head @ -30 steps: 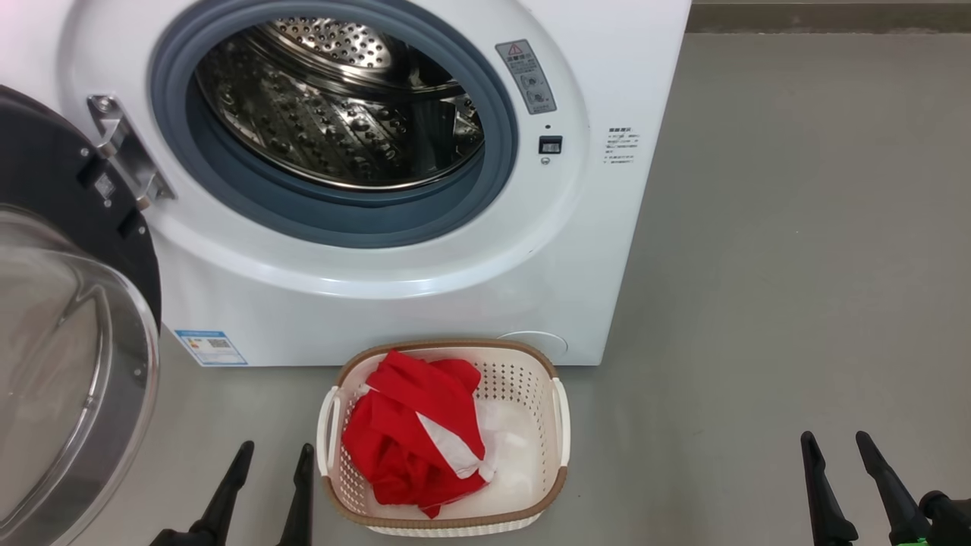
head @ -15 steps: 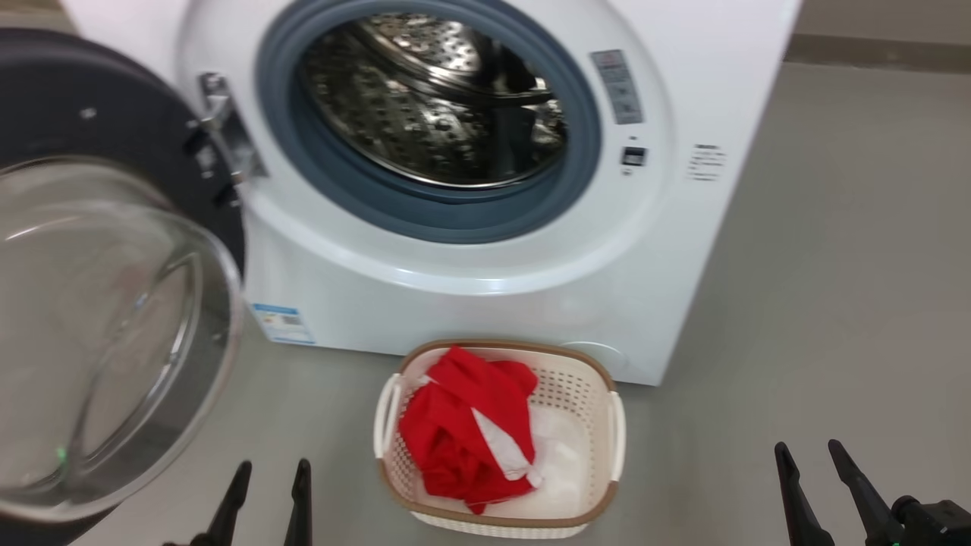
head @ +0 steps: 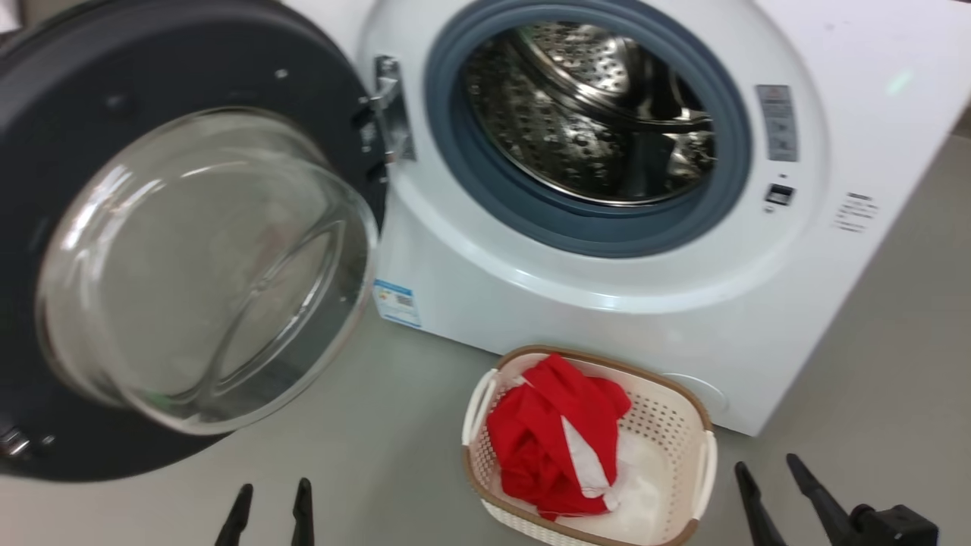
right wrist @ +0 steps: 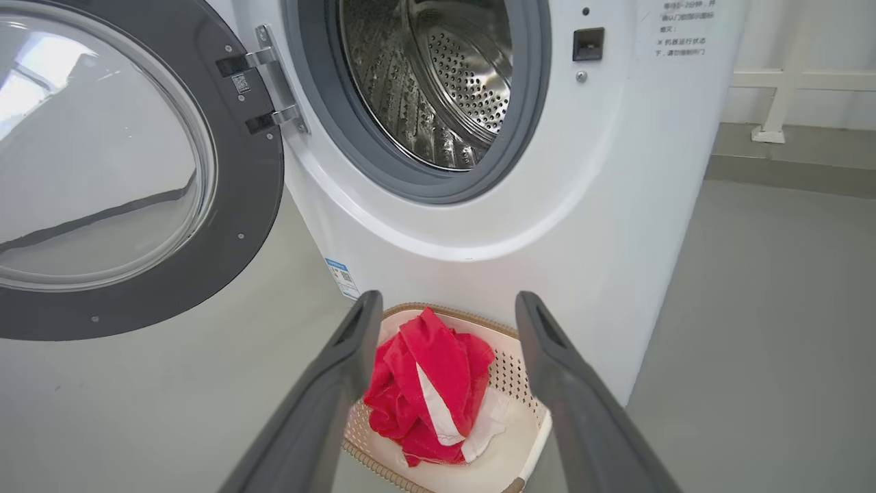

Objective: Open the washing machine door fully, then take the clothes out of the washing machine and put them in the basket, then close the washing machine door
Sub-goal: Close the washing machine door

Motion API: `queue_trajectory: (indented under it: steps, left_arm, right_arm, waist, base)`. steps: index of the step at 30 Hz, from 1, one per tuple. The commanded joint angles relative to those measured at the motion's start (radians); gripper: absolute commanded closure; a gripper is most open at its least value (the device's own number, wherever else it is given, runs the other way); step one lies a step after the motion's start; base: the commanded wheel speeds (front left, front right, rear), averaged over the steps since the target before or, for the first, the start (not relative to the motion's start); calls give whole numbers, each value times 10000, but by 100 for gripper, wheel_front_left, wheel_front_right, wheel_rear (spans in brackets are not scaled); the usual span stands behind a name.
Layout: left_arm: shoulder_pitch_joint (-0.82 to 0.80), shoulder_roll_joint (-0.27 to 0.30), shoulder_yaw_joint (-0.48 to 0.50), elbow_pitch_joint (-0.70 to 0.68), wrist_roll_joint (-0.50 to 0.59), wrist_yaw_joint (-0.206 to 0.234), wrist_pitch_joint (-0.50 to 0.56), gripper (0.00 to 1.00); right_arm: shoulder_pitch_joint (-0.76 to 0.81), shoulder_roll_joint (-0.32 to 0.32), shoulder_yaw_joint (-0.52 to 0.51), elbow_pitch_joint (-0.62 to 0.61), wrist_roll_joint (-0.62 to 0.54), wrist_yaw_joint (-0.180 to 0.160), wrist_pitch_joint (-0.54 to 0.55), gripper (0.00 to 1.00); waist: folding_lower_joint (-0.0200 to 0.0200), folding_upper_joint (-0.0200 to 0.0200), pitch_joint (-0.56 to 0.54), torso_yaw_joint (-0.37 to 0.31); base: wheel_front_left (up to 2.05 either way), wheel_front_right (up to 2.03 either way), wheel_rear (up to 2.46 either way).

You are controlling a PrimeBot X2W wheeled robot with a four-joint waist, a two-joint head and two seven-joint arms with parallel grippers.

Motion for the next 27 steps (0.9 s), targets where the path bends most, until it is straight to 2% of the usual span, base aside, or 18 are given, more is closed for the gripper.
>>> queue_trajectory:
  steps: [1,15,22,27]
  left_arm:
    - [-41,61,372,-325,-99,106,-51,0]
    - [546,61,1008,-1190,-877,870,-51,0]
    - [709,61,1022,-1419,-1066,1040,-51,0]
    - [693,61,995,-1447,-1161,968,-51,0]
  right_arm:
    - [-422,-265,321,-141,71,63,-65,0]
    - [-1595,-755,2198,527,465,63,-65,0]
    - [-1811,-828,2480,637,616,63,-65,0]
    - [-1762,-807,2459,641,673,63,-65,0]
  waist:
    - [0,0,28,460]
    - [0,0,215,743]
    - [0,0,254,764]
    - [0,0,251,750]
  base:
    - [0,0,0]
    - [0,0,0]
    - [0,0,0]
    - [0,0,0]
